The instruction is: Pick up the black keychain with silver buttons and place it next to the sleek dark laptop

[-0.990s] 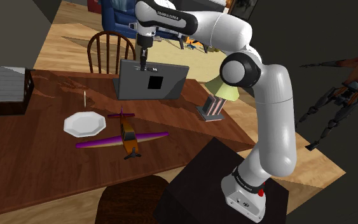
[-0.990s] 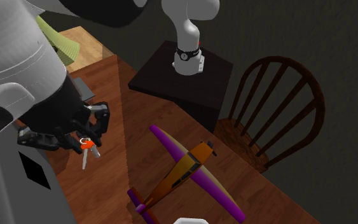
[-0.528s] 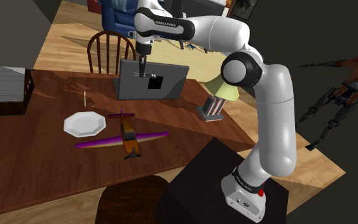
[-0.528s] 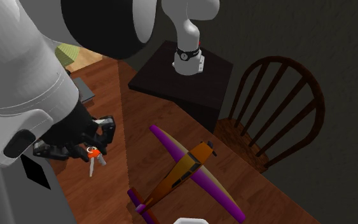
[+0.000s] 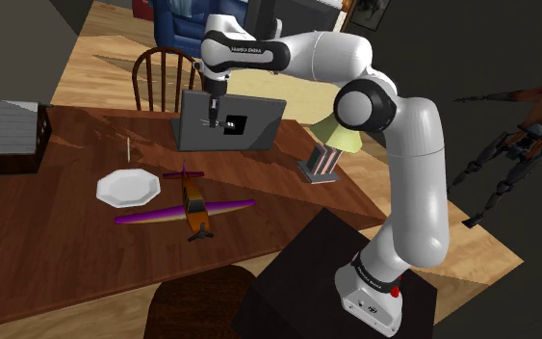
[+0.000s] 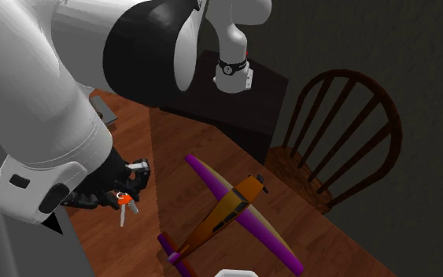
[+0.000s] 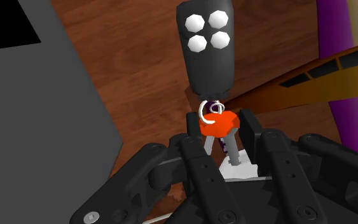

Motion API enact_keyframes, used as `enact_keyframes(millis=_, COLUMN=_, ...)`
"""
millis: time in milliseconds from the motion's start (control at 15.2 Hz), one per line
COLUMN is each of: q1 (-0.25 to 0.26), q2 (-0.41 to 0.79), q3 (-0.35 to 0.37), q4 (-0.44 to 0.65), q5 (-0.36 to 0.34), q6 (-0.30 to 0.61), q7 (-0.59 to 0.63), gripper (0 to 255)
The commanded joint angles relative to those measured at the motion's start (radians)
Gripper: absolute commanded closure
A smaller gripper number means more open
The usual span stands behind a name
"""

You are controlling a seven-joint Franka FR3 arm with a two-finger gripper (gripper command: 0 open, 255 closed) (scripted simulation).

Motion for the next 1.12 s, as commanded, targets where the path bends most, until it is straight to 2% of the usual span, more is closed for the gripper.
enact_keyframes(millis=0, q1=0.000, q2=0.003, q3=0.000, q4=-0.020, q5=0.000, q6=0.024, q7=0.001, gripper=255)
enact_keyframes(millis=1056, q1=0.001, q2=0.069, q3=0.003, q4=-0.128, q5=0.003, q6=0.198, q7=0.002, gripper=255)
